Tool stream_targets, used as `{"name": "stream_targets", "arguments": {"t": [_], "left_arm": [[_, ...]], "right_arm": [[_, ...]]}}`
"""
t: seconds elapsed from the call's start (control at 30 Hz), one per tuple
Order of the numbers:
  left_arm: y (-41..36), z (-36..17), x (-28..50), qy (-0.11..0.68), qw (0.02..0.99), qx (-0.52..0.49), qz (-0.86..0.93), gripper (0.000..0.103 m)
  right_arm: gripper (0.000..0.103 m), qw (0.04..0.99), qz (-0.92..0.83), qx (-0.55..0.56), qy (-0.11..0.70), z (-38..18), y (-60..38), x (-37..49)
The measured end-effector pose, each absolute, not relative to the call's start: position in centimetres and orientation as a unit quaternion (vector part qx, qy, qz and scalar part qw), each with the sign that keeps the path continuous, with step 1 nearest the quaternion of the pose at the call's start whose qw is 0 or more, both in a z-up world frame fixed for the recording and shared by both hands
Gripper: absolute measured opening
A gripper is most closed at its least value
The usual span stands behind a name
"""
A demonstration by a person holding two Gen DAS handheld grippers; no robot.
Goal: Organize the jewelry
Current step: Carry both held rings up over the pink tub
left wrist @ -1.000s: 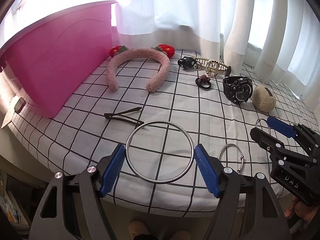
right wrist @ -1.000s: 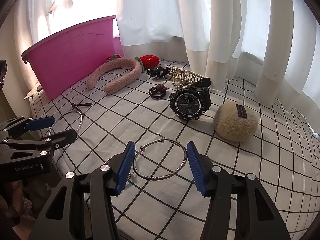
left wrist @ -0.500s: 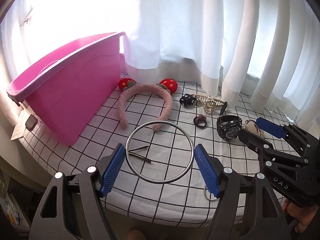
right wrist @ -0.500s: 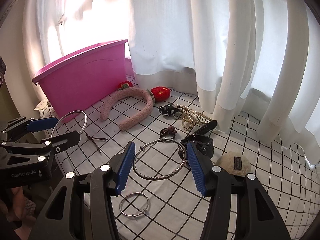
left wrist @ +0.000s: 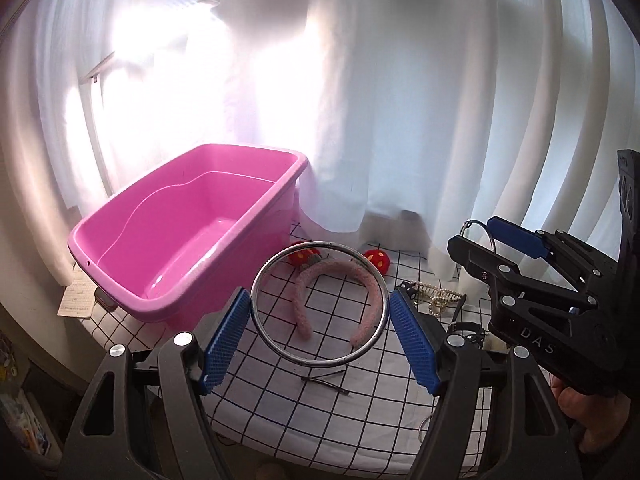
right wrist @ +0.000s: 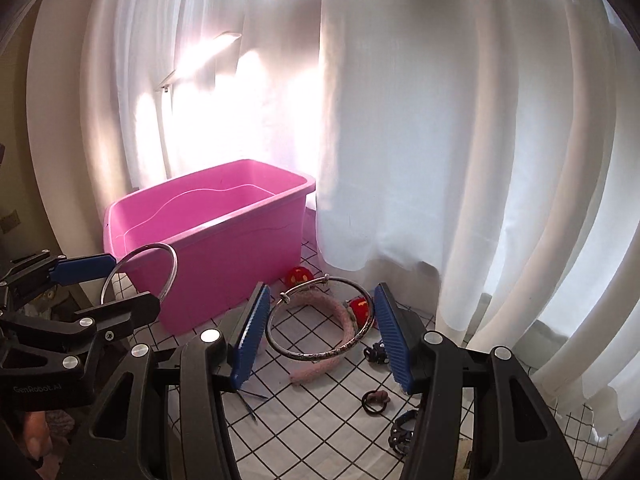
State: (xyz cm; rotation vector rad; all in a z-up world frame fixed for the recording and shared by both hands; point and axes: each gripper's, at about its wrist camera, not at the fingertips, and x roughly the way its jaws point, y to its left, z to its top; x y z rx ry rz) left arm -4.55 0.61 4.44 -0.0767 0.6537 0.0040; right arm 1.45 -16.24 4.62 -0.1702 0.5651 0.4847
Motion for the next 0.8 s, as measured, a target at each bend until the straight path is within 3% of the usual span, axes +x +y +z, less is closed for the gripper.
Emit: {"name": "stream_targets", "arguments": {"t": [0.4,0.8], "left_arm": [[13.1,9.4,2.4,0.287,0.956,-0.043,0.040,0.070],[19.9,4.2,8.8,0.356,0.929,-0.066,0.073,0.070]], "right_arm": [[0.052,0.923,0.281,-0.087,0.249,9.8,-3.7,9.3],[0.052,0.878,0.322,-0.125,0.331,5.3,6.2,17.7]]}}
